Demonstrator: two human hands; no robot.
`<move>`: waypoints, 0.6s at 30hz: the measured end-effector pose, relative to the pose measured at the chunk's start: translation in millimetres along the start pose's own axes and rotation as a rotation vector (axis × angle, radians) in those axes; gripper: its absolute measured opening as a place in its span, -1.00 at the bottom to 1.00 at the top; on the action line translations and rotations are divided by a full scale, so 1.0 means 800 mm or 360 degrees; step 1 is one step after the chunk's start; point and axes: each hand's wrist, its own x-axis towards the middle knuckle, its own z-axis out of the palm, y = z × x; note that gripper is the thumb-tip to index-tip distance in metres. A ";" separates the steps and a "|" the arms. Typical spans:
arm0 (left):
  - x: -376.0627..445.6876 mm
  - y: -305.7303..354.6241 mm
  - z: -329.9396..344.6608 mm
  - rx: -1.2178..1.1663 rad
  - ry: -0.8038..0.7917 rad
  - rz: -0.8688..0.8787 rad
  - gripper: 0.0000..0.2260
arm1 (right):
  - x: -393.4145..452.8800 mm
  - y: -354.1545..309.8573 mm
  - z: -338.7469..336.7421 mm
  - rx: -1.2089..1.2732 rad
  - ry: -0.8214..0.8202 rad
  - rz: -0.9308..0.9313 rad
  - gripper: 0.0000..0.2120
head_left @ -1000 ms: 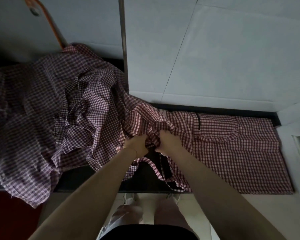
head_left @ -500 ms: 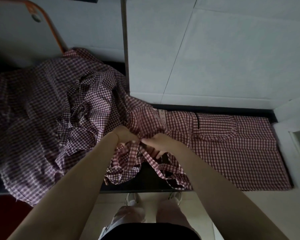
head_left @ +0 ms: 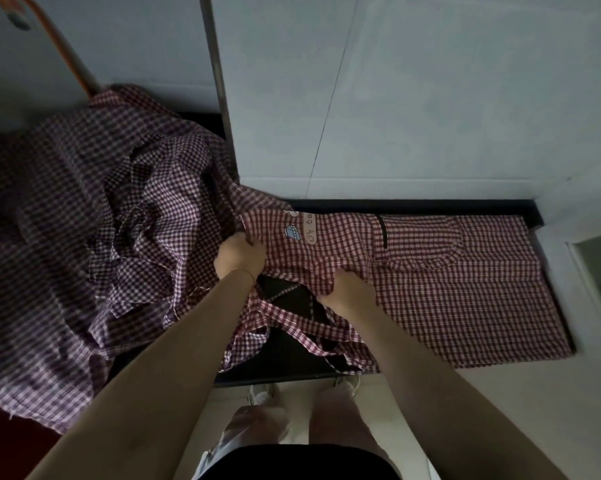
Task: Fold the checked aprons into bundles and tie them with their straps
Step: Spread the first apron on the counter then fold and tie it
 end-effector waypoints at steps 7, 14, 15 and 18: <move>0.008 0.023 -0.012 0.0215 0.0745 0.0355 -0.78 | 0.009 0.011 0.007 0.0180 -0.0097 0.0008 -0.41; -0.032 0.017 0.064 -0.0298 -0.0671 -0.0362 -0.72 | -0.001 0.018 -0.002 0.0061 -0.0149 -0.0112 -0.79; -0.036 0.013 0.073 -0.0467 -0.0709 -0.0486 -0.72 | -0.002 0.020 -0.005 0.0050 -0.0170 -0.0125 -0.79; -0.036 0.001 0.090 -0.0891 -0.0716 -0.0594 -0.72 | -0.005 0.024 -0.017 0.0017 -0.0296 -0.0190 -0.70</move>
